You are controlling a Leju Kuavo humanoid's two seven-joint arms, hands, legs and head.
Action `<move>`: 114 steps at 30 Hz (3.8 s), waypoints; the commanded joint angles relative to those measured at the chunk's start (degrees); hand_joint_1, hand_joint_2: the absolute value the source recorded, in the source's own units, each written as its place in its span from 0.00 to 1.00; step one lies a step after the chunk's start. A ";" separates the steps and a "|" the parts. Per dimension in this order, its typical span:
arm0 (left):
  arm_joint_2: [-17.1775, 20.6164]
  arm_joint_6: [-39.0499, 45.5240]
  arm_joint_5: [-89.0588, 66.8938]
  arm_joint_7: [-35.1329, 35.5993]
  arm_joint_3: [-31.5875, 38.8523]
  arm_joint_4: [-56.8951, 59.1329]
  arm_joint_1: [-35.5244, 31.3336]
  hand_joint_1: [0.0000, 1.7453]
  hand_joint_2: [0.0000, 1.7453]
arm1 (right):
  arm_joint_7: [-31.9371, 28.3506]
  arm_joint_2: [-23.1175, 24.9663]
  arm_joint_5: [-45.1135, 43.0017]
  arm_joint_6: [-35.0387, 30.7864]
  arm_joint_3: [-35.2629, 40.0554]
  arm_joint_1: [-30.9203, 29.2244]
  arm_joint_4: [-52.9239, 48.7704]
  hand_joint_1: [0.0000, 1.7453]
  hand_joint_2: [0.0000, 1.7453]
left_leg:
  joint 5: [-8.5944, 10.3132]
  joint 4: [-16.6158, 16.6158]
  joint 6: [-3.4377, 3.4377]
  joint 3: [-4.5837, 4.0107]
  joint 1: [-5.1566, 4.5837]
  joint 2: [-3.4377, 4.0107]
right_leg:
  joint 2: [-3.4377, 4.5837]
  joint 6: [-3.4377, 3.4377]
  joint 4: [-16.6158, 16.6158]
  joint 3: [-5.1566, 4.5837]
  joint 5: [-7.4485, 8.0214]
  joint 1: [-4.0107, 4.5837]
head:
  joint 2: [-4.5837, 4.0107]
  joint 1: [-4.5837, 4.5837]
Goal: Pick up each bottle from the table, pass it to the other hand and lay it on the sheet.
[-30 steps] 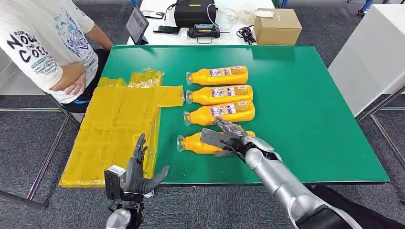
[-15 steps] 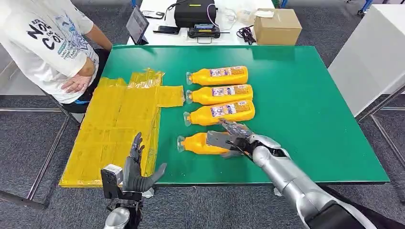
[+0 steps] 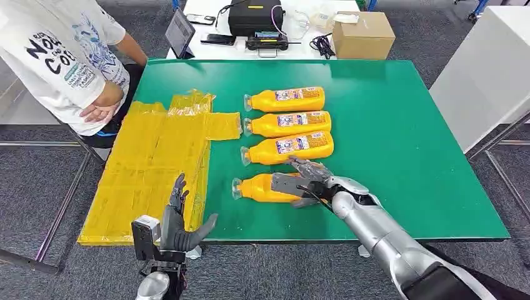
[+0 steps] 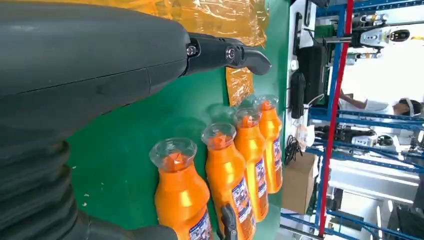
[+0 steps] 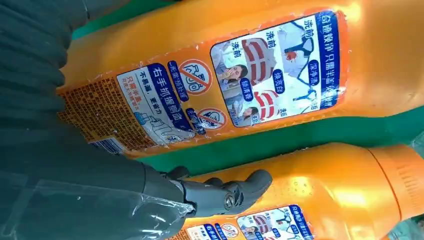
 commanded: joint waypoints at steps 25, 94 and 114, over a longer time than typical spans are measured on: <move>0.67 -0.10 4.83 0.48 -1.20 4.10 -1.79 0.00 1.00 | 3.90 -11.31 -2.18 9.08 15.49 -4.26 -2.50 1.00 1.00 | -0.03 -0.01 -0.08 0.23 0.01 -0.19 | -0.21 -0.08 -0.09 0.30 -0.03 0.01 | 0.00 0.00; 4.33 -17.62 25.52 7.92 -8.16 -1.45 0.28 0.00 1.00 | -34.65 17.77 -10.78 -35.43 -3.73 33.32 -16.57 1.00 1.00 | -0.16 -0.12 -0.18 -0.02 0.08 -0.05 | -0.04 -0.06 -0.13 0.01 -0.20 0.05 | 0.00 0.00; 4.70 -24.82 28.59 6.68 -9.71 -6.19 3.19 0.00 1.00 | -34.65 17.90 -17.28 -27.91 -11.11 34.54 -21.30 1.00 1.00 | -0.12 -0.05 -0.14 -0.20 0.04 -0.14 | -0.13 0.00 -0.05 -0.16 -0.19 0.01 | 0.00 0.02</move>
